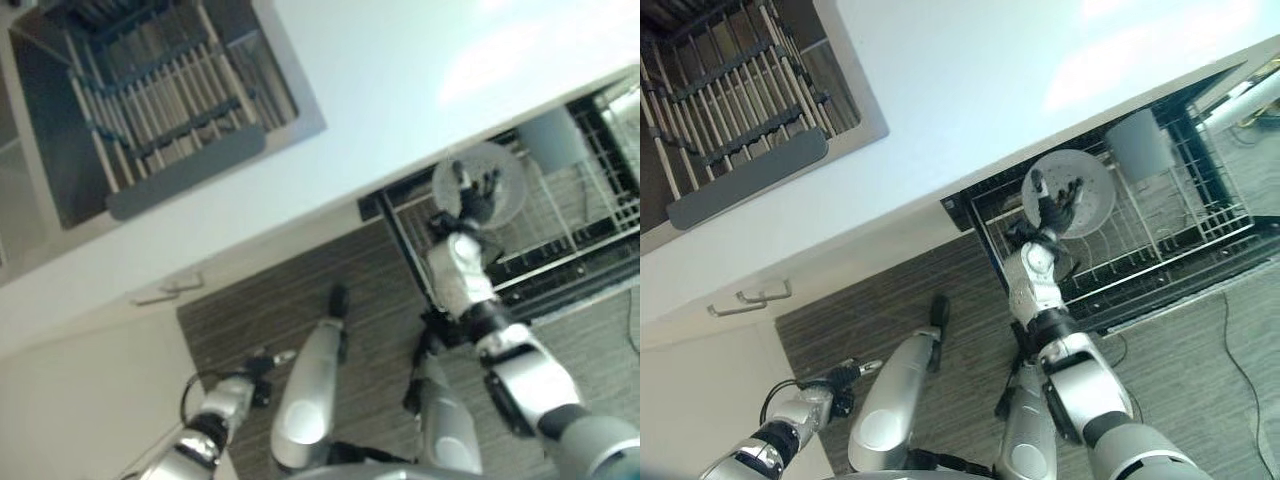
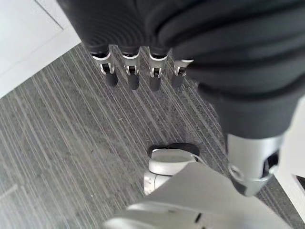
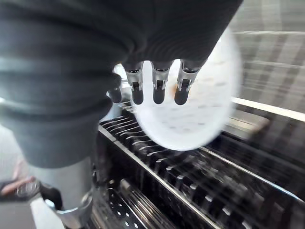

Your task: Place the dishes in the dishwasher.

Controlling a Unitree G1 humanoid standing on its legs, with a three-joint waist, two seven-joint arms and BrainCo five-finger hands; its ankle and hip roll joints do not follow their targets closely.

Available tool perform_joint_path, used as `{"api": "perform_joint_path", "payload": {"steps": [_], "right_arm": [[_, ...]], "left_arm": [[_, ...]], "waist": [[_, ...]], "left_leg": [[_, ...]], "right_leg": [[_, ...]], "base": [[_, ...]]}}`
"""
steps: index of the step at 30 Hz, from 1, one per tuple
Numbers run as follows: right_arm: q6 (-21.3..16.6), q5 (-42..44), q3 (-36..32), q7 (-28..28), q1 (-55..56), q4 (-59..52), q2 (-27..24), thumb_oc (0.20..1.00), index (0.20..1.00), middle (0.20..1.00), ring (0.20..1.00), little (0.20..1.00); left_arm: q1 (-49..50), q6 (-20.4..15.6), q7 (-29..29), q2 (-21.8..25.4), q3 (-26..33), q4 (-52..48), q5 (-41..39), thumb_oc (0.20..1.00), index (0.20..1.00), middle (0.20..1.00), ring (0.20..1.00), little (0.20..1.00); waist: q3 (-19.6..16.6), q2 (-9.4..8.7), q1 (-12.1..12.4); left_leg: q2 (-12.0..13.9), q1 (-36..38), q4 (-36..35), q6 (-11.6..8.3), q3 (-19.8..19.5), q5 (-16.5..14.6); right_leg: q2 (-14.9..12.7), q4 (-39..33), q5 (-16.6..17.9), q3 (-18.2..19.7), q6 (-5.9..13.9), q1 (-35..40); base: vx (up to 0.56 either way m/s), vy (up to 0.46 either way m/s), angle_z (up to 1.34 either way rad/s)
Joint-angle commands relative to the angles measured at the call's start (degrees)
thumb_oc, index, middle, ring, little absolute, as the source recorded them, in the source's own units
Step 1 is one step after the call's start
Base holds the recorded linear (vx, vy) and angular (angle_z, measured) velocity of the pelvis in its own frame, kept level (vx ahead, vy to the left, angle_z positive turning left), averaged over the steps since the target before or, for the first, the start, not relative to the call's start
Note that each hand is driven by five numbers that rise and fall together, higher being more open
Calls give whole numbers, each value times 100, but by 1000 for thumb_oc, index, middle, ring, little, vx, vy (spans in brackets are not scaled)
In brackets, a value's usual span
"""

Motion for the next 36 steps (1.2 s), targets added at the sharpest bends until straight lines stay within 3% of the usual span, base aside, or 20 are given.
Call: {"api": "perform_joint_path", "payload": {"steps": [1, 4, 8, 12, 14, 16, 19, 21, 22, 24, 26, 27, 28, 31, 36], "right_arm": [[-622, -122, 161, 603, 527, -1184, -85, 1000, 1000, 1000, 1000, 1000], [-815, -480, 134, 807, 1328, -2155, -194, 1000, 1000, 1000, 1000, 1000], [-1081, -265, -121, 1549, 2006, -2915, -402, 1000, 1000, 1000, 1000, 1000], [-788, -559, -634, 1729, 2381, -3742, -1096, 1000, 1000, 1000, 1000, 1000], [-832, -781, -1011, 1839, 2600, -4143, -1393, 1000, 1000, 1000, 1000, 1000], [-1047, -1002, -1714, 1759, 2802, -4463, -1706, 1000, 1000, 1000, 1000, 1000], [-1412, -1487, -2194, 1196, 2971, -4384, -1775, 1000, 1000, 1000, 1000, 1000], [-1587, -1227, -2567, 869, 3102, -4066, -1702, 1000, 1000, 1000, 1000, 1000], [-1850, -981, -2763, 839, 3178, -3681, -1593, 1000, 1000, 1000, 1000, 1000], [-1987, -197, -2970, 813, 3124, -3022, -1471, 1000, 1000, 1000, 1000, 1000], [-1941, 978, -2964, 1262, 2895, -2441, -1380, 1000, 1000, 1000, 1000, 1000], [-1941, 978, -2964, 1262, 2895, -2441, -1380, 1000, 1000, 1000, 1000, 1000], [-1855, 1813, -2803, 1546, 2536, -1799, -1236, 1000, 1000, 1000, 1000, 1000], [-1692, 2218, -2458, 1750, 1965, -1129, -1130, 1000, 1000, 1000, 1000, 1000], [-1021, 2864, -2094, 2210, 694, 18, -1059, 1000, 1000, 1000, 1000, 1000]], "left_arm": [[501, -61, 190, 12, 87, 260, -224, 1000, 1000, 1000, 1000, 1000], [700, -182, 156, -75, 302, 285, -403, 1000, 1000, 1000, 1000, 1000], [914, -369, 153, -167, 527, 378, -506, 1000, 1000, 1000, 1000, 1000], [1030, -459, 128, -15, 754, 464, -313, 1000, 1000, 1000, 1000, 1000], [1030, -431, 255, 24, 905, 510, -192, 1000, 1000, 1000, 1000, 1000], [995, -465, 318, 61, 1097, 601, 25, 1000, 1000, 1000, 1000, 1000], [1026, -473, 252, 34, 1212, 640, 60, 1000, 1000, 1000, 1000, 1000], [1012, -437, 206, 34, 1264, 655, 84, 1000, 1000, 1000, 1000, 1000], [968, -434, 173, 53, 1289, 670, 81, 1000, 1000, 1000, 1000, 1000], [806, -352, 77, 111, 1229, 658, 13, 1000, 1000, 1000, 1000, 1000], [615, -221, -62, 147, 1088, 661, -159, 1000, 1000, 1000, 1000, 1000], [615, -221, -62, 147, 1088, 661, -159, 1000, 1000, 1000, 1000, 1000], [455, -172, -74, 132, 871, 592, -215, 1000, 1000, 1000, 1000, 1000], [262, -39, 5, 132, 595, 390, -248, 1000, 1000, 1000, 1000, 1000], [-30, 225, 50, 231, 212, -24, -367, 1000, 1000, 1000, 1000, 1000]], "waist": [[-267, -18, 29], [-354, -107, -211], [-436, -208, -455], [-522, -310, -641], [-529, -320, -752], [-501, -348, -935], [-468, -359, -1021], [-447, -354, -1092], [-420, -331, -1126], [-364, -250, -1126], [-293, -142, -1082], [-293, -142, -1082], [-211, -14, -965], [-135, 104, -789], [-49, 241, -444]], "left_leg": [[299, -477, -507, -531, -220, 778], [462, -430, -337, -554, -114, 705], [659, -309, -120, -582, 52, 558], [828, -346, 168, -594, 192, 429], [871, -393, 236, -592, 221, 404], [944, -453, 241, -634, 253, 419], [988, -479, 252, -660, 289, 421], [1035, -577, 353, -672, 296, 416], [1044, -663, 460, -663, 296, 392], [1023, -794, 641, -637, 299, 337], [993, -889, 763, -631, 264, 312], [993, -889, 763, -631, 264, 312], [935, -970, 877, -617, 194, 279], [825, -1095, 992, -592, 98, 261], [545, -1298, 927, -524, -62, 321]], "right_leg": [[-205, 540, -890, -49, 148, 981], [-162, 595, -921, 67, 122, 956], [-112, 680, -1010, 215, 78, 984], [-42, 742, -1100, 268, 53, 1053], [-10, 788, -1139, 326, 46, 1026], [42, 785, -1155, 439, 34, 944], [55, 769, -1159, 470, 35, 929], [65, 774, -1177, 490, 31, 915], [56, 786, -1185, 481, 28, 898], [4, 822, -1189, 419, 36, 872], [-43, 898, -1216, 346, 19, 832], [-43, 898, -1216, 346, 19, 832], [-122, 976, -1244, 255, 5, 802], [-194, 1045, -1262, 207, -10, 767], [-282, 1012, -1173, 113, 28, 629]], "base": [[16, -41, -18], [-9, -5, -29], [-10, -53, -41], [-13, -137, -38], [-26, -106, -28], [-61, -102, -18], [-40, -33, -19], [-36, -20, -10], [-40, -14, 3], [-44, -11, 5], [-33, 5, 7], [-27, 16, 10], [-21, 4, 5], [-12, -5, 16], [-26, 3, 30]]}}
